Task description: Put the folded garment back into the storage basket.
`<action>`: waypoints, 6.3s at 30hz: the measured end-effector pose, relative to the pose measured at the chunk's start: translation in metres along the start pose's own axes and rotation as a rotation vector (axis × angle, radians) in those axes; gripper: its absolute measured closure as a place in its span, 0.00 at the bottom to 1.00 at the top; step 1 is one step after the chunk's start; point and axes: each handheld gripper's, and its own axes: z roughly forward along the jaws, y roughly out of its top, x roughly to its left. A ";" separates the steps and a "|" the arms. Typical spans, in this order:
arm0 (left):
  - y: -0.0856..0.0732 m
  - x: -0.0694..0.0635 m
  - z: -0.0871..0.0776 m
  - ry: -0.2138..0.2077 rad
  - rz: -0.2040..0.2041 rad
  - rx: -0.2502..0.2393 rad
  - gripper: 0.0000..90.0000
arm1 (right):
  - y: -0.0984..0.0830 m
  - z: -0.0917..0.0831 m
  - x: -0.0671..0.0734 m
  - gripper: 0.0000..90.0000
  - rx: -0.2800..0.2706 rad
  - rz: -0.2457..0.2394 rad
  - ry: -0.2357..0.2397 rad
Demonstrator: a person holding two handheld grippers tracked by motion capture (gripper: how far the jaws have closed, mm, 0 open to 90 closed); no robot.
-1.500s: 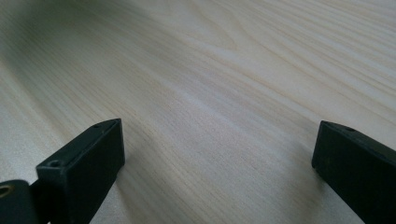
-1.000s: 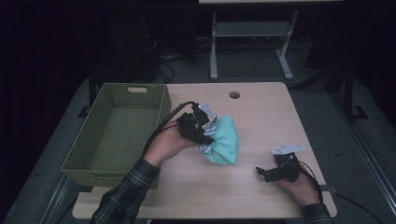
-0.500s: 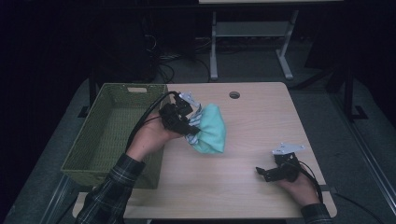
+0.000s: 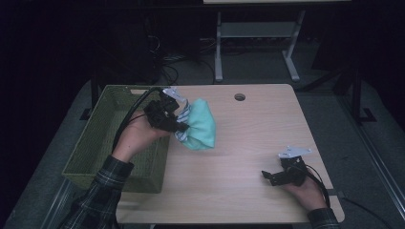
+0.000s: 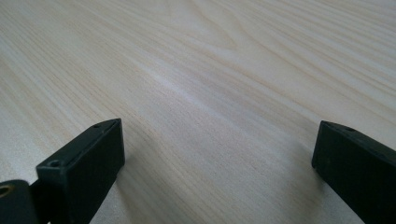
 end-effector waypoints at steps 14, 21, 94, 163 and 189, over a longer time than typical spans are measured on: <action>-0.025 0.024 -0.025 0.059 -0.081 -0.020 0.80 | 0.000 0.000 0.000 0.02 0.000 0.000 0.000; -0.041 0.036 -0.039 0.092 -0.124 -0.027 0.80 | 0.000 0.000 0.000 0.02 0.000 0.000 0.000; -0.184 0.110 0.012 0.210 -0.517 0.060 0.79 | 0.000 0.000 0.000 0.02 -0.001 0.007 0.000; -0.163 0.104 -0.018 0.283 -0.431 0.015 0.17 | 0.000 0.000 0.000 0.02 0.001 0.006 0.000; -0.087 0.059 -0.031 0.225 -0.331 -0.132 0.17 | 0.000 0.000 0.000 0.02 0.000 0.006 0.000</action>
